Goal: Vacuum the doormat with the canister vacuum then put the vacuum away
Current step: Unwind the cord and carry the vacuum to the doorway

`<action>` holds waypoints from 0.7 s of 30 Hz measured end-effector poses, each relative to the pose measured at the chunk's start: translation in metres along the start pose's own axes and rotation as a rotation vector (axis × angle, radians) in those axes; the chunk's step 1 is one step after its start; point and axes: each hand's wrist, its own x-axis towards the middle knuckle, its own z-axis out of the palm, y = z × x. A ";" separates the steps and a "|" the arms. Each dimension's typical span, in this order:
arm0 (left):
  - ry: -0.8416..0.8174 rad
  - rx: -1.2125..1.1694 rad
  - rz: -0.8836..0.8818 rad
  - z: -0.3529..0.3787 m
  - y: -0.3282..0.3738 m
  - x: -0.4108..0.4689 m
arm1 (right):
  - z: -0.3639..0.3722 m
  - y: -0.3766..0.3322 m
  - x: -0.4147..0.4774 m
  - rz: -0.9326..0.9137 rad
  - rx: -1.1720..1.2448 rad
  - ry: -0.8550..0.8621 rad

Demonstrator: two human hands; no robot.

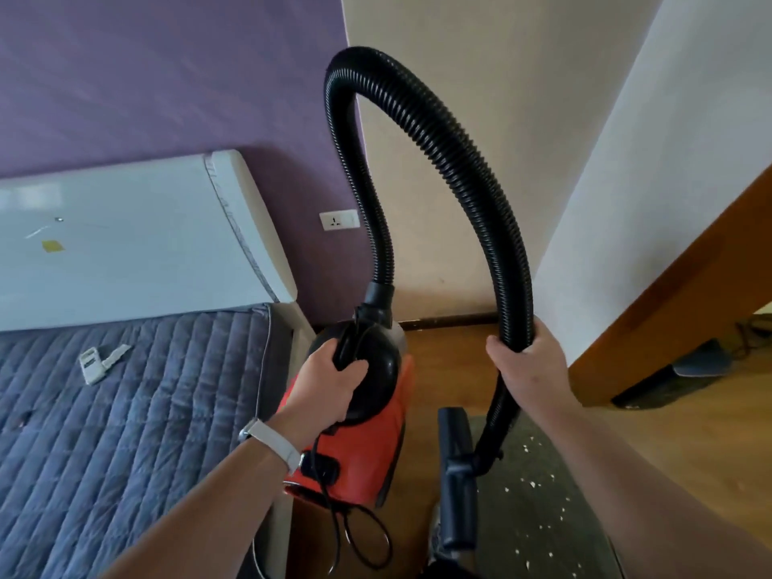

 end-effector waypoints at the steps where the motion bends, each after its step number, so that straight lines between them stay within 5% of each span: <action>1: -0.023 0.002 0.010 -0.003 0.006 0.014 | 0.002 -0.005 0.014 -0.001 0.008 0.004; 12: -0.192 0.017 0.010 0.013 0.018 0.154 | 0.037 -0.008 0.107 0.128 0.063 0.121; 21: -0.494 0.038 0.002 0.040 -0.008 0.267 | 0.084 0.011 0.163 0.311 0.074 0.370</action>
